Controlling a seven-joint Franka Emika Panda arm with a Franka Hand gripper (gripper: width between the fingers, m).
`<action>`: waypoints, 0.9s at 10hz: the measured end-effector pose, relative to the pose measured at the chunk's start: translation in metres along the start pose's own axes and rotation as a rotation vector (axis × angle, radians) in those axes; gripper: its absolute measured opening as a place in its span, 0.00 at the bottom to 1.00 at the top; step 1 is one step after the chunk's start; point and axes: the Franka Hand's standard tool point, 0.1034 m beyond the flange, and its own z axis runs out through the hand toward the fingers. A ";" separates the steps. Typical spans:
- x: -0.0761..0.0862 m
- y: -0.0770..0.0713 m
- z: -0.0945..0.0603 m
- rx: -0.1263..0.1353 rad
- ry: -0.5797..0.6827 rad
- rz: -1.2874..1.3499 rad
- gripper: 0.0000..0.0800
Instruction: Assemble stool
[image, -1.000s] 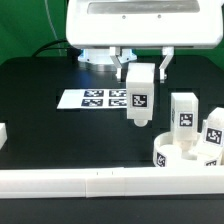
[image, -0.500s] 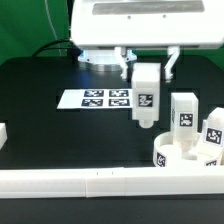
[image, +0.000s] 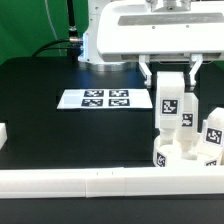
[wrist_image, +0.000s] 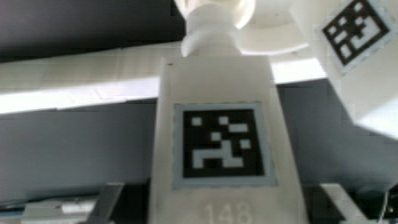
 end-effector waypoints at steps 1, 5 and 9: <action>-0.002 -0.001 0.001 0.001 -0.002 -0.023 0.42; 0.004 -0.001 0.004 0.003 0.006 -0.085 0.42; 0.003 -0.001 0.004 0.001 0.001 -0.083 0.42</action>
Offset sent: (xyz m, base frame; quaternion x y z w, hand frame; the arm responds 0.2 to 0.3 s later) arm 0.0118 0.0127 0.0054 0.0155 0.0337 -0.0331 0.9988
